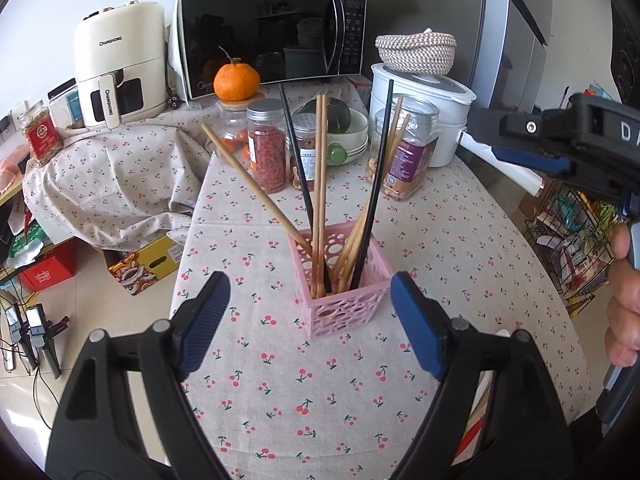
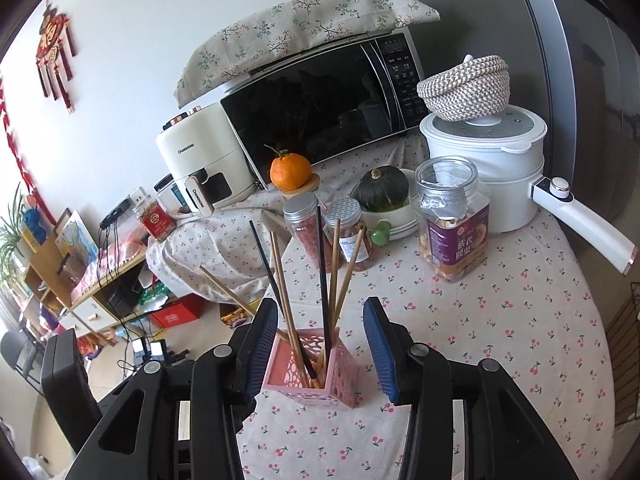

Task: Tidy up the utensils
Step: 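Open both tools and move them back to the spoons and chopsticks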

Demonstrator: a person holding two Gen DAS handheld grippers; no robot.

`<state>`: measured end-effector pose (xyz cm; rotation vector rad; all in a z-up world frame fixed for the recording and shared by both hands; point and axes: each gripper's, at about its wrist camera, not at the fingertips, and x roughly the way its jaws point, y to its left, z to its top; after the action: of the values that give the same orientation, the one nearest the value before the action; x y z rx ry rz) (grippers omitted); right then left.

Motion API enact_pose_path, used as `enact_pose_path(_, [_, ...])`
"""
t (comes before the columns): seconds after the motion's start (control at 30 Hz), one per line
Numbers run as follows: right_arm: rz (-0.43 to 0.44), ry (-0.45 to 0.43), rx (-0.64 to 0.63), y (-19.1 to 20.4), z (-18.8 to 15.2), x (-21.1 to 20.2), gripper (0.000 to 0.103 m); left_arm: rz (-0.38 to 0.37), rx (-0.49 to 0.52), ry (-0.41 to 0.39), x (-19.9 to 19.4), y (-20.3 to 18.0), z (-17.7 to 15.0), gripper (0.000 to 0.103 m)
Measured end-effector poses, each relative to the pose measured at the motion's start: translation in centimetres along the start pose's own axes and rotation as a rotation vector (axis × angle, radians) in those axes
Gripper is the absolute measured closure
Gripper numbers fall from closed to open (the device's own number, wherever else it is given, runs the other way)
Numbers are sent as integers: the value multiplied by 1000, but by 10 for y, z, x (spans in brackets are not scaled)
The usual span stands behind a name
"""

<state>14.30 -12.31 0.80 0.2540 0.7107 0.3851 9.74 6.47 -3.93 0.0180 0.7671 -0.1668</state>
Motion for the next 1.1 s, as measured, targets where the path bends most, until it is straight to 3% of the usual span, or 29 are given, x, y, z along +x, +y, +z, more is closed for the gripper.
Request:
enact_pose_path(0.43, [-126, 87, 4, -58, -27, -35, 43, -93, 63, 94, 11, -38, -11, 19])
enact_pose_path(0.8, [-250, 258, 6, -120, -75, -41, 36, -261, 148, 319, 46, -96, -37, 18])
enact_pose_path(1.03, [-304, 342, 39, -155, -100, -43, 35, -323, 239, 405, 60, -135, -48, 18])
enact_pose_path(1.1, [-331, 364, 33, -163, -107, -42, 35, -342, 259, 422, 63, -143, -51, 24])
